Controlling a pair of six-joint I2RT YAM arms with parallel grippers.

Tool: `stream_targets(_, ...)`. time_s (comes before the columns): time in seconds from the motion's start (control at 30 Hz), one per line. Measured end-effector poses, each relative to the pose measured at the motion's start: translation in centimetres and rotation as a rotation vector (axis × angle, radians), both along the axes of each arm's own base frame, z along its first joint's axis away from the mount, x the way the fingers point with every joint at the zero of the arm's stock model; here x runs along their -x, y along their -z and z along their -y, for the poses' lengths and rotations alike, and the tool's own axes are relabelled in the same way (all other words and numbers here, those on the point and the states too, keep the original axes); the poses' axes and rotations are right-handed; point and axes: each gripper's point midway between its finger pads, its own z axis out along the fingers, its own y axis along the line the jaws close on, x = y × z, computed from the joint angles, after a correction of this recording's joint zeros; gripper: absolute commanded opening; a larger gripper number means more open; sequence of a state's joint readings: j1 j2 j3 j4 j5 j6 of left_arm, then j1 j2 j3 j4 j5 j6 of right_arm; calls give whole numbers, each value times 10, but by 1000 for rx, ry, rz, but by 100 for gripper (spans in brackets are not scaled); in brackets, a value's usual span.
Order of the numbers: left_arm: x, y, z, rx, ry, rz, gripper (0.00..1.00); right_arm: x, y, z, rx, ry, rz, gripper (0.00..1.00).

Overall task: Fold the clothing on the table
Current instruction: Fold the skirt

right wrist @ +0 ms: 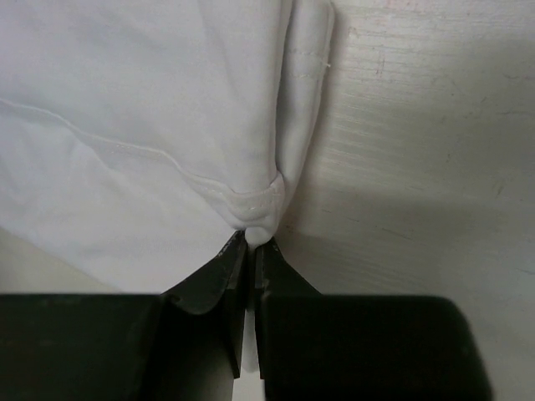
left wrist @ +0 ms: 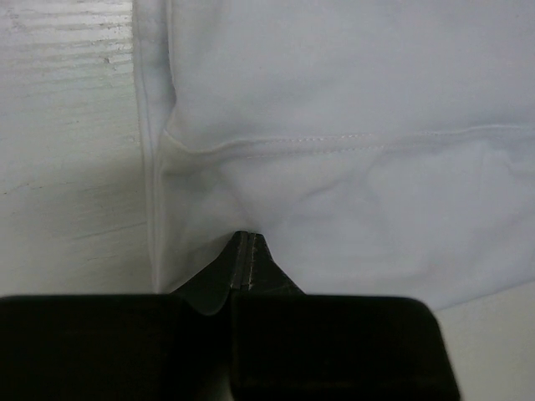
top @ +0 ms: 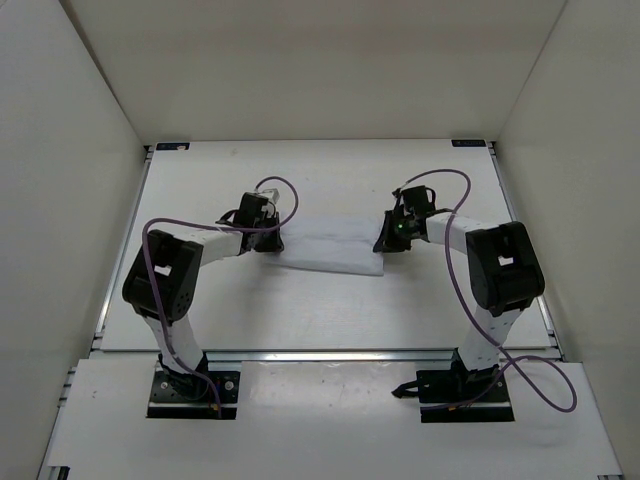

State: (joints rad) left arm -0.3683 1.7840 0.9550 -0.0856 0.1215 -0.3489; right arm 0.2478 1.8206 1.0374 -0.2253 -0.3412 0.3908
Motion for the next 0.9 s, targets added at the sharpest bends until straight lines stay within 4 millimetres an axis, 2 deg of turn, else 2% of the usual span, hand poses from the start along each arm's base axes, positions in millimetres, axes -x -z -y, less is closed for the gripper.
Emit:
stream_targets(0.2, -12, 0, 13, 12, 0, -27, 0, -1, -2, 11, 34, 4, -11, 0)
stream_targets(0.37, -19, 1, 47, 44, 23, -39, 0, -7, -11, 33, 109, 22, -22, 0)
stream_targets(0.5, -9, 1, 79, 77, 62, -44, 0, -26, -37, 41, 148, 32, 27, 0)
stream_targets(0.7, 16, 0, 130, 177, 136, -73, 0, -46, -88, 26, 117, 15, 143, 0)
stream_targets(0.8, 24, 0, 147, 227, 161, -92, 0, -44, -101, 6, 77, -16, 172, 0)
stream_targets(0.9, 27, -1, 161, 269, 177, -112, 0, -35, -105, -19, 41, -63, 171, 0)
